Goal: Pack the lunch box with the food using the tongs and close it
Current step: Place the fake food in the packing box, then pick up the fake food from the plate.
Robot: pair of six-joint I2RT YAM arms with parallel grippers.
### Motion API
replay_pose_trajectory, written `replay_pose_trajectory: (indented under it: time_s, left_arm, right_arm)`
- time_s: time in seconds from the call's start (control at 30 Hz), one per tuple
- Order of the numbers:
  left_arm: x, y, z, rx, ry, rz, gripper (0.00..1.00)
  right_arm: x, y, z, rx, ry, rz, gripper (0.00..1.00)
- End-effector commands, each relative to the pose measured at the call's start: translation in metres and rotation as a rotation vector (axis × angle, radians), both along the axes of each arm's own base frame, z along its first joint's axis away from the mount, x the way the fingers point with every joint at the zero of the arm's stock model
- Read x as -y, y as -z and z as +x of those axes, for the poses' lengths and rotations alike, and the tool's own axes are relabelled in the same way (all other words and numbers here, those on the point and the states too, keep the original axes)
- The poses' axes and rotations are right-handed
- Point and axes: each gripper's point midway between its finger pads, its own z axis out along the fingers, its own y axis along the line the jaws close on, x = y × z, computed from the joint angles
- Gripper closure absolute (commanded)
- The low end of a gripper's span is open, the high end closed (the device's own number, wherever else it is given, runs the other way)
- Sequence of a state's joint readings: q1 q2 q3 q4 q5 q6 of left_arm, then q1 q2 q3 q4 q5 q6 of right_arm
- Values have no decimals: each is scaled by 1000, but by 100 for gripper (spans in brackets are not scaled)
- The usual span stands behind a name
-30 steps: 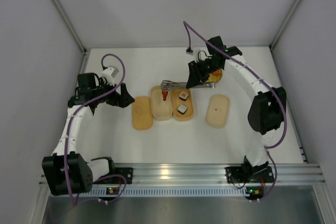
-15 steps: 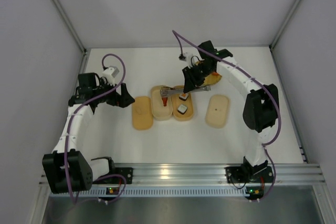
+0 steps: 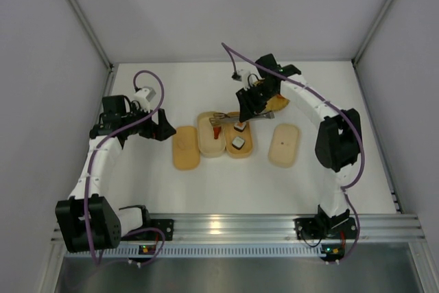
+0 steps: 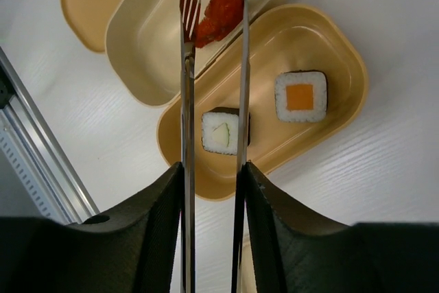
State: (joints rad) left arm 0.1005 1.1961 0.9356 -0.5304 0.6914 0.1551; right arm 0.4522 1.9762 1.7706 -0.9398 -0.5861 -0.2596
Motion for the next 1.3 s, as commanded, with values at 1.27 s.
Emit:
replay_pose_trajectory:
  time_s: [1.27]
  left_arm:
    - [1, -10, 6, 74, 14, -11, 2]
  right_arm:
    - [240, -48, 96, 267, 542, -170, 49]
